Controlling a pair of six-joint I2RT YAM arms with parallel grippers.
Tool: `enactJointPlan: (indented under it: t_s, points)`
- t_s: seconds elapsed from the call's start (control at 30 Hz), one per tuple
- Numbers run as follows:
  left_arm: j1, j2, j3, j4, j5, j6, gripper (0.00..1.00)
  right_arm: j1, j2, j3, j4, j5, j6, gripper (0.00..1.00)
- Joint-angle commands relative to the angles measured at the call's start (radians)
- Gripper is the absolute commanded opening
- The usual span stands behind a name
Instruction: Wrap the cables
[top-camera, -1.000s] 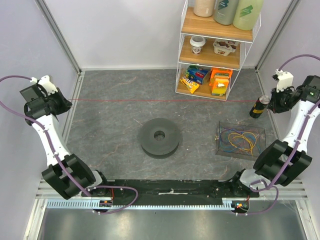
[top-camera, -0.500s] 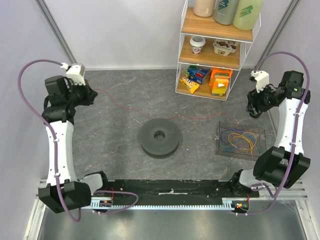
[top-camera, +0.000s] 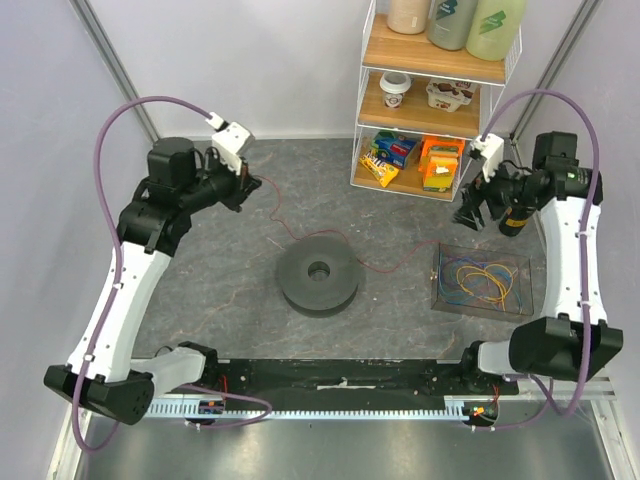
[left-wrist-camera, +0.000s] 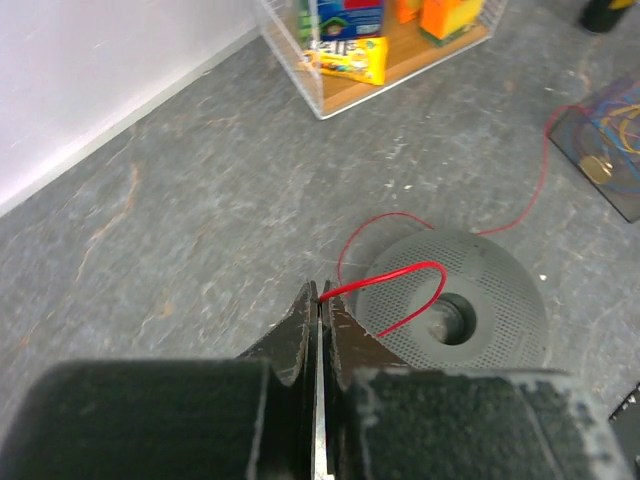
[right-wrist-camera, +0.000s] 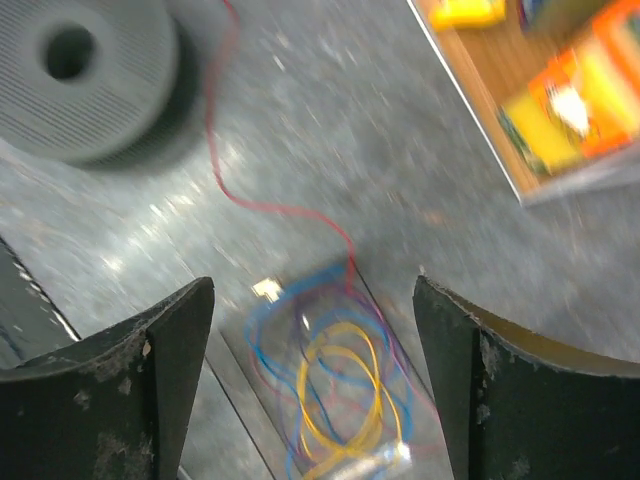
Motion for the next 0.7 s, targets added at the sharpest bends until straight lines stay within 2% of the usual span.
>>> enactJointPlan:
  t_s: [0.0,0.07,0.13,0.2,0.3,0.37,0.53,0.67]
  points:
    - [-0.112,0.021,0.054,-0.018,-0.011,0.054,0.02,0.13,-0.072,0.027,0.213,-0.241,0.355,0.87]
    - [-0.155,0.03,0.054,-0.002,-0.003,0.045,0.01,0.219,-0.112,-0.047,0.46,-0.242,0.587,0.86]
    - [-0.198,0.044,0.061,0.012,-0.006,0.043,0.01,0.328,-0.138,-0.099,0.701,-0.219,0.746,0.84]
    - [-0.238,0.061,0.073,0.024,-0.014,0.046,0.02,0.435,-0.135,-0.108,0.788,-0.179,0.835,0.84]
    - [-0.284,0.093,0.097,0.028,-0.026,0.052,0.02,0.602,-0.097,-0.082,0.829,-0.114,0.874,0.82]
    - [-0.296,0.106,0.101,0.036,-0.022,0.057,0.02,0.656,-0.068,-0.067,0.854,-0.09,0.89,0.81]
    - [-0.33,0.096,0.073,0.061,-0.009,0.083,0.02,0.693,-0.017,-0.058,0.901,-0.073,0.927,0.74]
    - [-0.336,0.101,0.064,0.073,-0.005,0.063,0.02,0.739,0.006,-0.055,0.903,-0.077,0.909,0.73]
